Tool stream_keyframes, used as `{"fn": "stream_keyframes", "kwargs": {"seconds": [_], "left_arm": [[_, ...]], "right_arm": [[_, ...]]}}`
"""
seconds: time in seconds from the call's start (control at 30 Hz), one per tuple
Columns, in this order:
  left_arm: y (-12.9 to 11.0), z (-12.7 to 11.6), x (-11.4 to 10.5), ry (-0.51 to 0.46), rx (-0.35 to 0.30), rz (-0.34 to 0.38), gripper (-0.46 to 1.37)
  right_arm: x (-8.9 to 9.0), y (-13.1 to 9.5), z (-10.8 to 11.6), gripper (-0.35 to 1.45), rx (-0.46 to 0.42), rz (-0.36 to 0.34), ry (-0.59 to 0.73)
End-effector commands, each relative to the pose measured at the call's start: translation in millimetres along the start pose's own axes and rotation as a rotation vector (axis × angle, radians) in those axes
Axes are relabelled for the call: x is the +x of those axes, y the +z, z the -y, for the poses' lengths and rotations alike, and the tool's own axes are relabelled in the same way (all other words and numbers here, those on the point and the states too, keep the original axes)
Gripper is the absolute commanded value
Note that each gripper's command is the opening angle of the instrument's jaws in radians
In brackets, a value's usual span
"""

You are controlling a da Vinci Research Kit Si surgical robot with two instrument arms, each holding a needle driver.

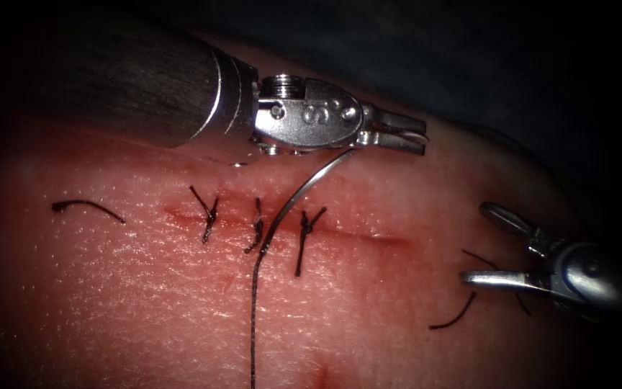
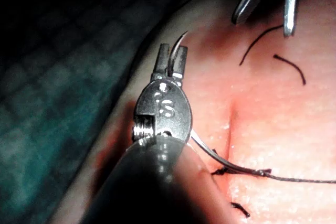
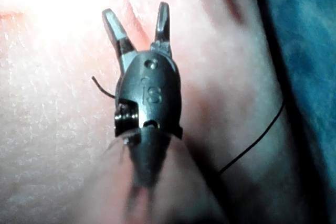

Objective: Wound Closure
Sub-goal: Hand over the needle to the right tool

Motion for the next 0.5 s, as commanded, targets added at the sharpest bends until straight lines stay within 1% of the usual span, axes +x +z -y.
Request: {"fn": "stream_keyframes", "kwargs": {"seconds": [0.03, 0.17, 0.2, 0.27, 0.3, 0.37, 0.4, 0.47, 0.5], "left_arm": [[-0.3, 0.1, 0.4, -0.005, 0.001, -0.044, -0.35], [-0.5, -0.2, 2.2, -0.010, -0.002, -0.156, -0.35], [-0.5, -0.4, 2.6, -0.010, -0.004, -0.180, -0.35], [-0.3, -0.9, 3.4, -0.010, -0.019, -0.225, -0.35], [-0.2, -1.3, 3.9, -0.009, -0.034, -0.250, -0.35], [0.0, -1.7, 4.4, -0.002, -0.049, -0.281, -0.35], [0.0, -1.9, 4.6, -0.007, -0.059, -0.295, -0.35], [0.0, -2.4, 5.2, -0.034, -0.096, -0.354, -0.35], [0.0, -2.6, 5.5, -0.039, -0.110, -0.365, -0.35]], "right_arm": [[-0.3, 0.4, 0.7, 1.02, 0.009, -0.004, 0.071], [-1.2, 1.0, 1.3, 0.99, 0.005, -0.015, 0.207], [-1.2, 1.3, 1.5, 0.99, 0.002, -0.018, 0.260], [-1.1, 1.8, 1.7, 0.99, -0.001, -0.020, 0.285], [-0.9, 2.3, 1.9, 1.00, 0.010, -0.035, 0.316], [-0.7, 2.7, 2.1, 1.00, 0.022, -0.057, 0.335], [-0.5, 3.0, 2.2, 1.00, 0.038, -0.073, 0.347], [-0.3, 3.7, 2.5, 1.01, 0.076, -0.111, 0.360], [-0.2, 3.9, 2.7, 1.02, 0.089, -0.125, 0.357]]}}
